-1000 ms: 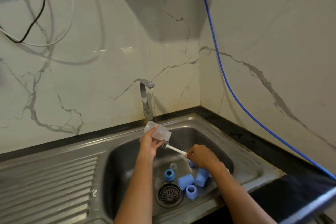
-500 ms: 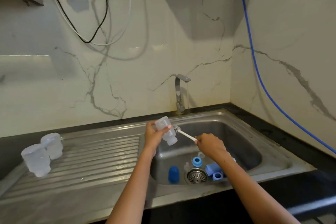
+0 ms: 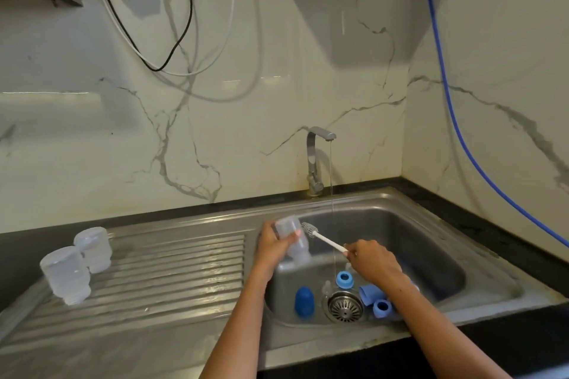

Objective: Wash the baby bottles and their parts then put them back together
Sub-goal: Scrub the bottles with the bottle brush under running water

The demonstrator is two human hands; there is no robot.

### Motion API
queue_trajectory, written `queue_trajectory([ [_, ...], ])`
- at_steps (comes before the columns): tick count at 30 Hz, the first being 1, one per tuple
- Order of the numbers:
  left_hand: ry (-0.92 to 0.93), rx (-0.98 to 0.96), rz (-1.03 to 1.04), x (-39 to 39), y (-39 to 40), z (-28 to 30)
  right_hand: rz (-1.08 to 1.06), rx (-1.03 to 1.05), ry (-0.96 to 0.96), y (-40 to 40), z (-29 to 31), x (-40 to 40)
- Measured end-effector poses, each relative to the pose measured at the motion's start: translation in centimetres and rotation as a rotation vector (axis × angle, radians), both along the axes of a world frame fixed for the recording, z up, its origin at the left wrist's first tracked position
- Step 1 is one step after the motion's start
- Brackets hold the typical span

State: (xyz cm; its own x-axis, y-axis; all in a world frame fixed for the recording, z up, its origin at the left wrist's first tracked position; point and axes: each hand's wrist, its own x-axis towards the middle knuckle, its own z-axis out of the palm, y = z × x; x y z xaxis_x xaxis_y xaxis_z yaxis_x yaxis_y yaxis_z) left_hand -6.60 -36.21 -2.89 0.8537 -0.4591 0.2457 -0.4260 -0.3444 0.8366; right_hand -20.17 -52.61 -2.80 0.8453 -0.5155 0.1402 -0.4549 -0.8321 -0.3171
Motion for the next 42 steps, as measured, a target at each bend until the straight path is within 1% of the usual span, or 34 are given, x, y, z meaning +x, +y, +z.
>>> queue_trajectory([
  [1, 0.014, 0.011, 0.018, 0.0, -0.1, 0.1, 0.001, -0.001, 0.006, -0.1, 0.0, 0.0],
  [2, -0.031, 0.085, 0.014, 0.3, -0.2, 0.1, 0.001, 0.002, 0.01, -0.2, 0.0, 0.0],
  [3, -0.033, 0.111, 0.011, 0.4, -0.3, 0.1, 0.002, 0.006, 0.013, -0.2, 0.0, 0.0],
  [4, -0.083, 0.143, 0.011, 0.7, -0.3, 0.0, 0.001, 0.01, 0.012, -0.2, 0.0, 0.0],
  [6, -0.091, 0.098, -0.031, 0.5, -0.4, 0.0, -0.004, 0.008, 0.01, -0.2, 0.2, 0.0],
  [9, -0.096, 0.153, 0.035, 0.6, -0.1, -0.2, -0.011, 0.02, 0.02, -0.1, 0.0, -0.1],
  [11, -0.115, 0.121, 0.024, 1.4, 0.3, -0.4, -0.008, 0.027, 0.034, 0.0, -0.1, -0.1],
  [12, -0.154, 0.107, 0.001, 1.5, 0.5, -0.4, -0.007, 0.03, 0.038, -0.1, 0.0, -0.1],
  [14, -0.155, 0.085, -0.043, 1.4, 0.6, -0.1, -0.01, 0.034, 0.041, -0.2, 0.1, -0.1],
  [15, -0.12, 0.079, -0.043, 1.4, 0.5, -0.1, -0.011, 0.034, 0.043, -0.2, 0.1, -0.2],
  [16, -0.045, 0.05, -0.034, 1.3, 0.3, -0.1, -0.013, 0.032, 0.044, -0.2, 0.1, -0.2],
  [17, -0.01, 0.052, -0.029, 1.4, 0.1, -0.2, -0.014, 0.031, 0.044, -0.2, 0.1, -0.1],
  [18, -0.016, 0.06, -0.058, 1.3, 0.1, -0.2, -0.015, 0.032, 0.046, -0.2, 0.1, -0.1],
  [19, -0.059, 0.079, -0.101, 1.1, -0.1, -0.3, -0.015, 0.032, 0.051, -0.2, 0.1, -0.1],
  [21, -0.085, 0.123, -0.125, 0.9, -0.2, -0.3, -0.015, 0.025, 0.063, -0.2, 0.0, -0.1],
  [23, 0.001, 0.094, -0.009, 0.8, -0.6, -0.3, -0.021, 0.003, 0.072, 0.1, 0.0, 0.0],
  [24, -0.043, 0.109, 0.037, 0.7, -0.7, -0.2, -0.025, -0.014, 0.074, 0.3, 0.1, 0.0],
  [26, -0.047, 0.069, 0.023, 0.5, -0.9, 0.3, -0.03, -0.042, 0.066, 0.9, 0.6, 0.1],
  [29, 0.003, -0.071, 0.039, 0.1, -0.1, 2.0, -0.043, -0.015, 0.008, 2.1, 1.6, 0.2],
  [33, 0.045, -0.252, 0.118, 0.6, 3.5, 3.8, -0.042, 0.13, -0.084, 4.8, 3.0, 1.1],
  [36, -0.004, -0.286, 0.187, 0.8, 8.5, 4.9, -0.054, 0.204, -0.115, 7.0, 3.2, 2.1],
  [40, -0.065, -0.35, 0.311, 1.1, 17.6, 5.3, -0.051, 0.273, -0.114, 10.8, 3.0, 3.7],
  [42, -0.081, -0.351, 0.369, 1.2, 21.3, 5.2, -0.042, 0.312, -0.12, 12.5, 3.2, 4.4],
])
